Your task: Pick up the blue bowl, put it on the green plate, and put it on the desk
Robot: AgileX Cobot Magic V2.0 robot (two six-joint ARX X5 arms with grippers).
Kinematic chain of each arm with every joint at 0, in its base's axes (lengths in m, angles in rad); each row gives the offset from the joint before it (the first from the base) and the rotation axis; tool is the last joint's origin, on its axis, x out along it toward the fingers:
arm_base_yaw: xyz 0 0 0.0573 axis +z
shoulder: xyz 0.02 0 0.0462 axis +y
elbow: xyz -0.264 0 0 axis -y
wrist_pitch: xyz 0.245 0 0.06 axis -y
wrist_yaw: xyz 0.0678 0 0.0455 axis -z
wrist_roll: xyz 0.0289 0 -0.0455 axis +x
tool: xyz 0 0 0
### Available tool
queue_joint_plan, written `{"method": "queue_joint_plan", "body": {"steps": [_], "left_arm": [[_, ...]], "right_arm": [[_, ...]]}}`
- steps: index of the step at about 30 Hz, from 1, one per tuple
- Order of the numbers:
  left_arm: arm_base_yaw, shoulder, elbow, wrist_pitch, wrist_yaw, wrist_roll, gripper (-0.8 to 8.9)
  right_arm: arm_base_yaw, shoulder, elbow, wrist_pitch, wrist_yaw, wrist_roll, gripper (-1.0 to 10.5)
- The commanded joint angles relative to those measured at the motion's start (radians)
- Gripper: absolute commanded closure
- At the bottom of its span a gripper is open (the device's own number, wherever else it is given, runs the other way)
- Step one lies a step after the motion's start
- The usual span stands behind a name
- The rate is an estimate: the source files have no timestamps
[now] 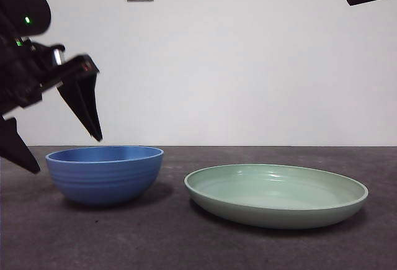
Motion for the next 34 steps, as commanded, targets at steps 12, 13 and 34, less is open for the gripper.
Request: {"method": "queue_joint_plan", "body": {"steps": [12, 13, 34], "left_arm": [[-0.002, 0.087, 0.022, 0.042, -0.008, 0.015, 6.57], [-0.002, 0.087, 0.022, 0.042, -0.008, 0.014, 7.03], [-0.04, 0.087, 0.214, -0.111, -0.009, 0.002, 7.96]], "right_arm": [[0.003, 0.003, 0.018, 0.008, -0.004, -0.003, 3.1], [0.003, 0.003, 0.018, 0.008, -0.004, -0.004, 3.1], [-0.039, -0.114, 0.075, -0.174, 0.061, -0.052, 3.1]]}}
